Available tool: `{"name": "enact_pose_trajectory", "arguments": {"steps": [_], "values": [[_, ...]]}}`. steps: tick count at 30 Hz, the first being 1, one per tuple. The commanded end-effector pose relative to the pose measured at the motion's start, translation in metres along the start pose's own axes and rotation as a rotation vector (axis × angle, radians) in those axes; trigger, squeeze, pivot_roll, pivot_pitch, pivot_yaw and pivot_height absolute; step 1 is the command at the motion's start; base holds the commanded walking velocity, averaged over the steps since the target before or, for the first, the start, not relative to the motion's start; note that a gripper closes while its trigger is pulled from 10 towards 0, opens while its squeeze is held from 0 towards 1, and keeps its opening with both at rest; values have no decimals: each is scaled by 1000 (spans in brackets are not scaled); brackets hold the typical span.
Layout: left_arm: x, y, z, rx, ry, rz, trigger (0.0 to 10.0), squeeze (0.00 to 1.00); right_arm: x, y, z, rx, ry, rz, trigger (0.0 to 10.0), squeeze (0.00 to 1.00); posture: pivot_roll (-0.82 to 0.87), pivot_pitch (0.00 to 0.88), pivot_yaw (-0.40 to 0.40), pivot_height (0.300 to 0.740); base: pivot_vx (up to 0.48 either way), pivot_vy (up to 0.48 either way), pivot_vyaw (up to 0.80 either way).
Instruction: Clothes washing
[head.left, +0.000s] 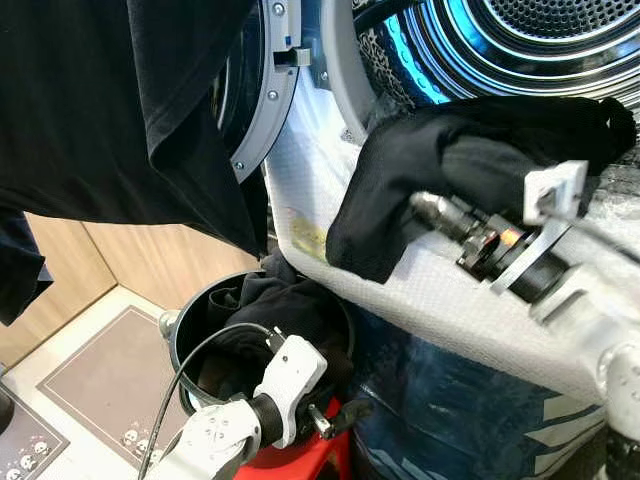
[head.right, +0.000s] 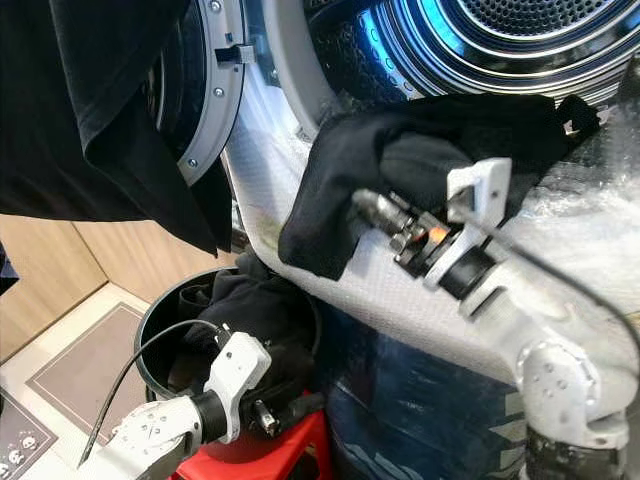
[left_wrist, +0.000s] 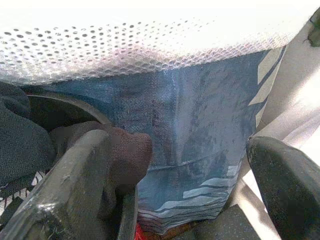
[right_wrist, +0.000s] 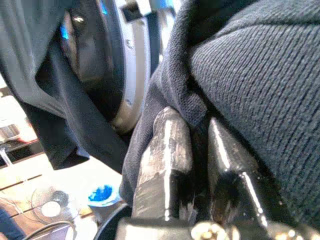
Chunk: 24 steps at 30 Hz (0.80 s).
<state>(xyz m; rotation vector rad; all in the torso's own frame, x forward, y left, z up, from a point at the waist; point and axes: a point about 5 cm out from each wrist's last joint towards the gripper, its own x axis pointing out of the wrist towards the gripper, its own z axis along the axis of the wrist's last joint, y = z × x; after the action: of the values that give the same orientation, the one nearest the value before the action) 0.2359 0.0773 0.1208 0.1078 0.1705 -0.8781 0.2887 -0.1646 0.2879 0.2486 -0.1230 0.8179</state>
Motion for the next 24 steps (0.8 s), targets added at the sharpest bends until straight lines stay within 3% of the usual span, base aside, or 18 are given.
{"name": "enact_pose_trajectory", "arguments": {"steps": [1,12,14,15,24], "values": [[-1,1,0,7,2,9,10000,0,-2,2,12,-23,-38,43,0,0,-24,80,-23,740,0,0,0],[0,1,0,8,1,9,10000,0,-2,0,15,-29,-35,52,0,0,-23,81,-24,740,0,0,0],[-1,1,0,2,-2,15,10000,0,29,-28,57,-80,-107,-59,0,0,-19,91,-35,740,0,0,0],[-1,0,0,1,-2,17,10000,0,36,-35,68,-100,-124,-83,0,0,-15,94,-38,740,0,0,0],[-2,0,0,-3,-1,22,10000,0,44,-40,78,-124,-134,-98,0,0,-10,96,-40,740,0,0,0]]}}
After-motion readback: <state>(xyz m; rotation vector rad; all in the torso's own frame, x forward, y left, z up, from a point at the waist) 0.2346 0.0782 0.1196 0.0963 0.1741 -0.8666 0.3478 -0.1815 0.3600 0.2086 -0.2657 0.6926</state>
